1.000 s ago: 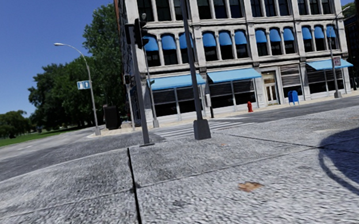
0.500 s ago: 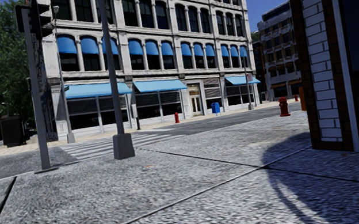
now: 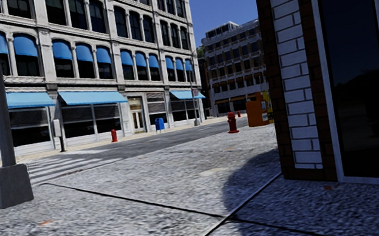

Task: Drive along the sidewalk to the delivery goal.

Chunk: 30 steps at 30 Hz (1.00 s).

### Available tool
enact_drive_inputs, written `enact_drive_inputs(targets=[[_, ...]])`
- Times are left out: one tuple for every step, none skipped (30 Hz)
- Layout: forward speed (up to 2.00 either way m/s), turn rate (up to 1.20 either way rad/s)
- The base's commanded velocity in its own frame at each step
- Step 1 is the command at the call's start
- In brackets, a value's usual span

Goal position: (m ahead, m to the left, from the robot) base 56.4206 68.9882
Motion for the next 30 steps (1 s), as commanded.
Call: enact_drive_inputs(targets=[[2.00, 0.00], [2.00, 0.00], [2.00, 0.25], [2.00, 0.50], [2.00, 0.77], [2.00, 1.20], [2.00, 1.20], [2.00, 1.20], [2.00, 1.20], [2.00, 1.20], [2.00, 0.18], [2.00, 0.18], [2.00, 0.07], [2.00, 0.02], [2.00, 0.00], [2.00, 0.00], [2.00, 0.00], [2.00, 0.00], [2.00, 0.00], [2.00, 0.14], [2.00, 0.70], [2.00, 0.99], [2.00, 1.10], [2.00, 1.13], [2.00, 1.14], [2.00, 1.14], [2.00, 1.14], [2.00, 1.15], [2.00, 0.97], [2.00, 0.48]])
